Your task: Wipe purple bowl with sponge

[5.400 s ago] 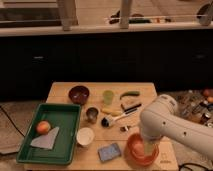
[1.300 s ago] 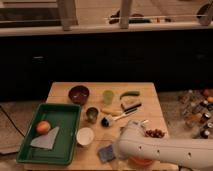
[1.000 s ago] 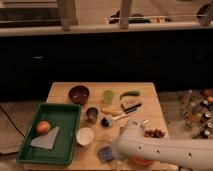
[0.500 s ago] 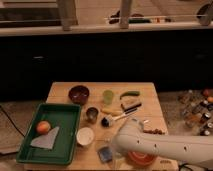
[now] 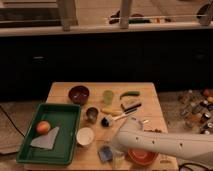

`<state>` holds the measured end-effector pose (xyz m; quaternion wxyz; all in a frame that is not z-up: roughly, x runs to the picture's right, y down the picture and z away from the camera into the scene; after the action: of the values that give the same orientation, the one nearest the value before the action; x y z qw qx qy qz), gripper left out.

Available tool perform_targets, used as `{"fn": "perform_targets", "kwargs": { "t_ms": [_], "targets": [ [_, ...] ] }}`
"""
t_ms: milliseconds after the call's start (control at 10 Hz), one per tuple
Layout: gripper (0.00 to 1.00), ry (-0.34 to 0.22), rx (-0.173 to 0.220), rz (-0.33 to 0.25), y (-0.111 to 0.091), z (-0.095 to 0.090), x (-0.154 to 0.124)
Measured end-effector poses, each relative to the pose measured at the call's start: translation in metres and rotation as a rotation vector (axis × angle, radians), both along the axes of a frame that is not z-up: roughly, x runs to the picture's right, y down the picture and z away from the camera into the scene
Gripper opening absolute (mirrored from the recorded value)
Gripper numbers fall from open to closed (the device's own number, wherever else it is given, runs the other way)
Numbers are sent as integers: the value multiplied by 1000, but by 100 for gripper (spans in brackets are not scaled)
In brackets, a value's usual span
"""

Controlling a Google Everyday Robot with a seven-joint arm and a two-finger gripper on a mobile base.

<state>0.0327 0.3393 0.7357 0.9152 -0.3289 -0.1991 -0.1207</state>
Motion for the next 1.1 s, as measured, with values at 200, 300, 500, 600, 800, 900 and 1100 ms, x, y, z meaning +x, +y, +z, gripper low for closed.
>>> {"fn": "perform_targets", "kwargs": {
  "t_ms": [200,300,500,600,800,900,1100],
  "targets": [
    [54,2,-1,7,0,5,4],
    [44,-3,-2,7,-1,7,4],
    [22,-11,-8,15,0,12,6],
    [13,-15,-9,22,0,13,6],
    [0,-18,-4,17,-1,12,9],
    [0,-22,-1,13,-5,6,10],
    [0,-28,11,11,-13,-2,10]
  ]
}}
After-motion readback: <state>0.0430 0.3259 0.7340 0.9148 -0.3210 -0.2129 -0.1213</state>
